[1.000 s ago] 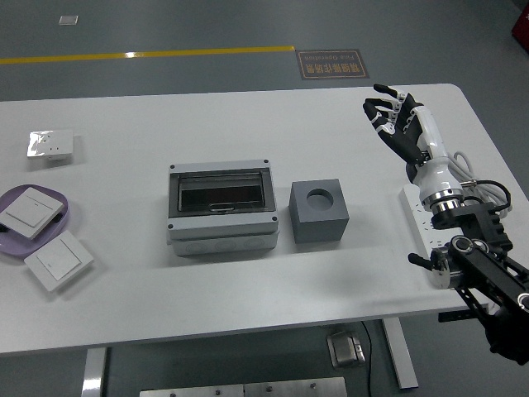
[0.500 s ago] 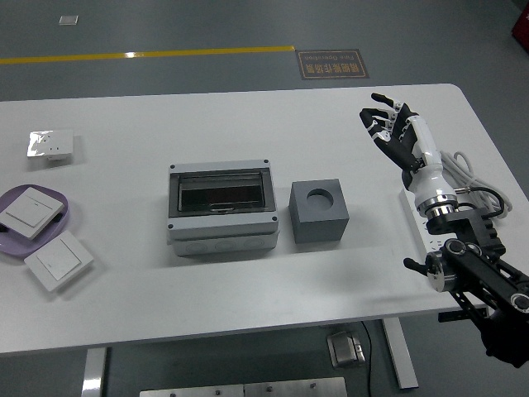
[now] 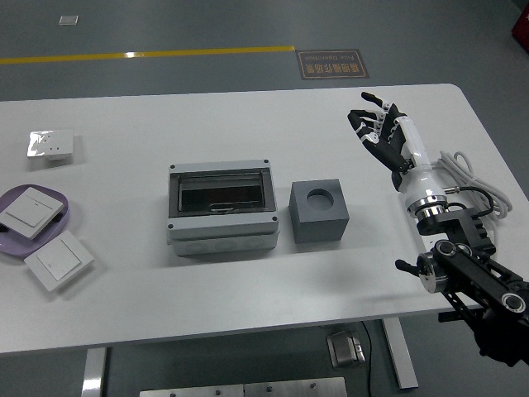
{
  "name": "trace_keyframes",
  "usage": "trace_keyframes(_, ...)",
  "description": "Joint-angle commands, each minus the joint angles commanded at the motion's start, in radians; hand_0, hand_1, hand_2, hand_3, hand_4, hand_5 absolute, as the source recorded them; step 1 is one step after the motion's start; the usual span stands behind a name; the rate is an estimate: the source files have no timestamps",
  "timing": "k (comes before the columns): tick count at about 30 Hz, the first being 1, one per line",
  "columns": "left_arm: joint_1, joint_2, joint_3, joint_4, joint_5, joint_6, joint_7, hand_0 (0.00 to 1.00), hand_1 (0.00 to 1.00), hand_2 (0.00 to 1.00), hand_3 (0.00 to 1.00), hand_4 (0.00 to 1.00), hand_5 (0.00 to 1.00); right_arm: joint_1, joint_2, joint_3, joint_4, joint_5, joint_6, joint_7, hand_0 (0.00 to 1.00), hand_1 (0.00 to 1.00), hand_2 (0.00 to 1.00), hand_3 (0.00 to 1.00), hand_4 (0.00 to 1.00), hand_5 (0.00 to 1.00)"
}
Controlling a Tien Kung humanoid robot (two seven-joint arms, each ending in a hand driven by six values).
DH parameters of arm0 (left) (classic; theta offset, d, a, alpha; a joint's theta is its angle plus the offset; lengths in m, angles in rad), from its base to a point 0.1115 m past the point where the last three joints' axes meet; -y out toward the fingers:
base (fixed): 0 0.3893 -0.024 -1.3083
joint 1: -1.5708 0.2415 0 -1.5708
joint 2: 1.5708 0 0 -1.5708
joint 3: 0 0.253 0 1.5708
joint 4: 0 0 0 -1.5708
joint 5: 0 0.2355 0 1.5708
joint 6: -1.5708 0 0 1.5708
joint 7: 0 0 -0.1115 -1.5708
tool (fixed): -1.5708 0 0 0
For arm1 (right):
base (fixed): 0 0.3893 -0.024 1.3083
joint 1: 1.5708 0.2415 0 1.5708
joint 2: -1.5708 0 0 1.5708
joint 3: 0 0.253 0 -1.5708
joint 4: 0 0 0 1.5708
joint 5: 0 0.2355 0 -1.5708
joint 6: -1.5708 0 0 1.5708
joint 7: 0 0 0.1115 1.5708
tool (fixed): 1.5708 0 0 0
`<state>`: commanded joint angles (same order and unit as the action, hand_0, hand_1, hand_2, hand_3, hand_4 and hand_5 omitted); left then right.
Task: Pick up the cylinder from the cube,place it in the box,flap close box
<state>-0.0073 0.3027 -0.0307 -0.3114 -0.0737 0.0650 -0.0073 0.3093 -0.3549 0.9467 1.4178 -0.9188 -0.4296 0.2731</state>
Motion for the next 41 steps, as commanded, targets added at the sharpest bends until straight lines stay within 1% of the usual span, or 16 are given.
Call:
trace_keyframes(28,-0.005,0.000,0.007,0.000,-0.003,-0.001,0.000,0.613,0.629,0.610,0.637,0.718,0.268,-0.014,-0.004,0.011,-0.007,0.008,-0.011,0.010,0.747,0.697,0.692,0.810,0.834,0.395)
trace_keyframes(36,-0.003,0.000,0.008,0.001,-0.005,-0.001,-0.001,0.613,0.629,0.610,0.636,0.716,0.266,-0.020,-0.004,0.016,-0.008,0.000,-0.016,0.010,0.746,0.697,0.691,0.810,0.833,0.390)
trace_keyframes(41,-0.002,-0.001,0.007,0.001,-0.006,-0.001,-0.001,0.613,0.629,0.609,0.636,0.715,0.264,-0.022,-0.005,0.020,-0.003,-0.036,-0.020,0.004,0.736,0.695,0.689,0.804,0.832,0.383)
